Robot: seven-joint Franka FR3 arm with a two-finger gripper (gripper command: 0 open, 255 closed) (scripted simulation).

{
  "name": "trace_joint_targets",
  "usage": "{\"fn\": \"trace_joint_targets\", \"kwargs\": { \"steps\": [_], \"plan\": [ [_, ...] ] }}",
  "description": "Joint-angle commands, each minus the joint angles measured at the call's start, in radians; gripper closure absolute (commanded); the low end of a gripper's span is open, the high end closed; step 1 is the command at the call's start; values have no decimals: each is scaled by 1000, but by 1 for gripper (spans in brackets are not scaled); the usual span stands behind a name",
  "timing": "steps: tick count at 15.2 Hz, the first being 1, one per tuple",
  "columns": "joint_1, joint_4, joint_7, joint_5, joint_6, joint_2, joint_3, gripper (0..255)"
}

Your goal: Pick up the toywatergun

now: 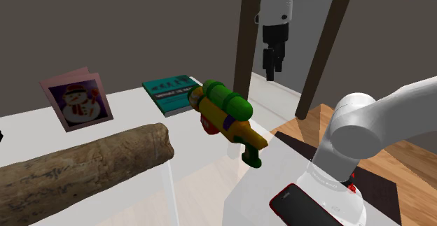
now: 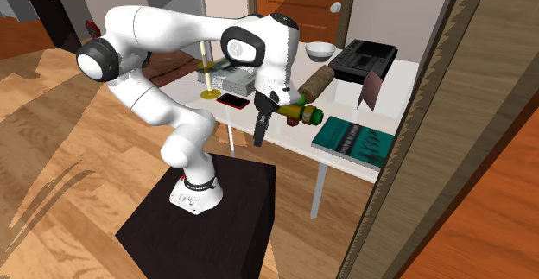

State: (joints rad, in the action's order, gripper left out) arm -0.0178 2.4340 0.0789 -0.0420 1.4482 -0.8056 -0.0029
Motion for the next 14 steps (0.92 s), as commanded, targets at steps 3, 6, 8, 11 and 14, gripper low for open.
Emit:
{"fn": "trace_joint_targets", "kwargs": {
  "steps": [3,6,8,11,14],
  "plan": [
    [-10,-13,-70,45,-10,1,49,0],
    [-23,-42,-176,111,-20,14,122,0],
    [-29,-68,-247,152,-22,31,170,0],
    [-35,-115,-353,208,-22,68,242,0],
    [-36,-174,-459,256,-17,116,313,0]
  ]
}}
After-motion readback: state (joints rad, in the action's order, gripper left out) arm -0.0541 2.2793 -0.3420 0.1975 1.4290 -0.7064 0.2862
